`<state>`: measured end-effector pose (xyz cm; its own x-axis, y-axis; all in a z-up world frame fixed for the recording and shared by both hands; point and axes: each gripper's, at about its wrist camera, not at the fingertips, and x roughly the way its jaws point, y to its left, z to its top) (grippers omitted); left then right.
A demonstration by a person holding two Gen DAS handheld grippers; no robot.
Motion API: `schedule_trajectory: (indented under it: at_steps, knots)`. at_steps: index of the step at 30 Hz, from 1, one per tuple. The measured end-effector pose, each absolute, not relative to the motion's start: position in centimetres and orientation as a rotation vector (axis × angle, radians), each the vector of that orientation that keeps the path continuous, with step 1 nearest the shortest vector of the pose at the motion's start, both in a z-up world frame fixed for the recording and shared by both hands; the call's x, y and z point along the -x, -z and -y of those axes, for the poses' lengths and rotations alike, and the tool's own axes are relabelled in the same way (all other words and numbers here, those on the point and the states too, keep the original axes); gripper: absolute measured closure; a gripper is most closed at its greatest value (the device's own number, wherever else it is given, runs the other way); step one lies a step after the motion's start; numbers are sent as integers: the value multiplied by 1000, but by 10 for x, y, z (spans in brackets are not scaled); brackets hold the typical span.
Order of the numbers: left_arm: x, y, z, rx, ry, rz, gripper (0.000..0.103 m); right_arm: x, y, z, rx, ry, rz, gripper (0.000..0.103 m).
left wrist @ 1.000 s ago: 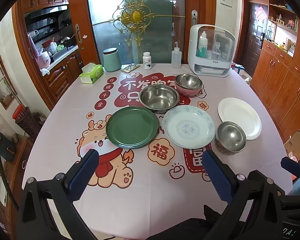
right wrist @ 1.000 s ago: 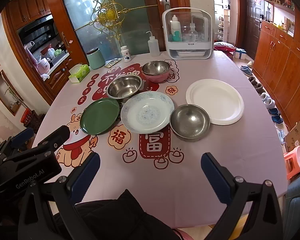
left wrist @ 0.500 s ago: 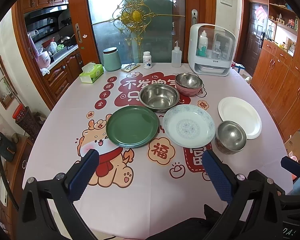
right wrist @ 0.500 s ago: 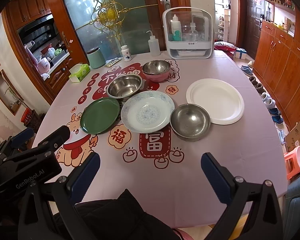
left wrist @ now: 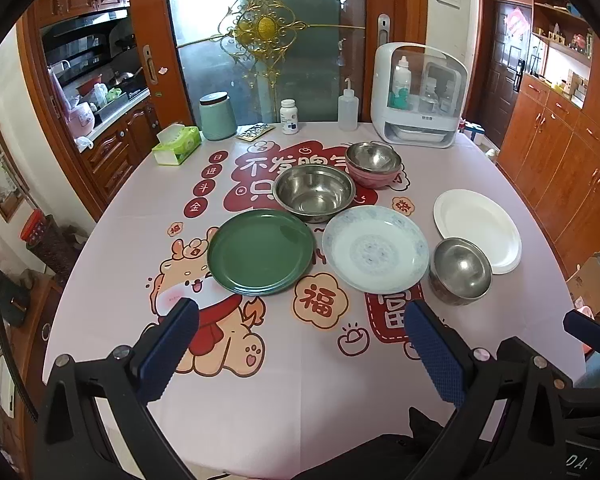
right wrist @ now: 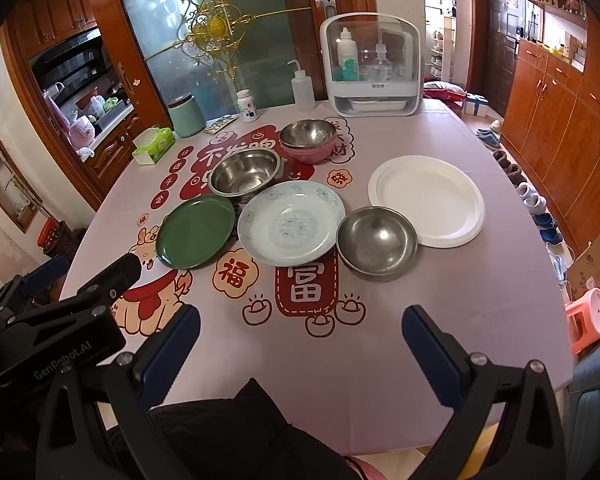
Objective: Organize plates and bowls
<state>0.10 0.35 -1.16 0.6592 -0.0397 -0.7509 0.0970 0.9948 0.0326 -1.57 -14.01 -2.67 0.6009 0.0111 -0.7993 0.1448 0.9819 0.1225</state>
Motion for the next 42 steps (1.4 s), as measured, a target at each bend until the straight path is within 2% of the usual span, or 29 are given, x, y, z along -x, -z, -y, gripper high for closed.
schedule_trajectory:
  at_steps: [24, 42]
  knots:
    - [-42, 4, -29, -101, 217, -908, 1, 10, 7, 109, -228, 231, -909, 2]
    - [-58, 28, 5, -277, 469, -1014, 1, 43, 4, 114, -392, 433, -799, 2]
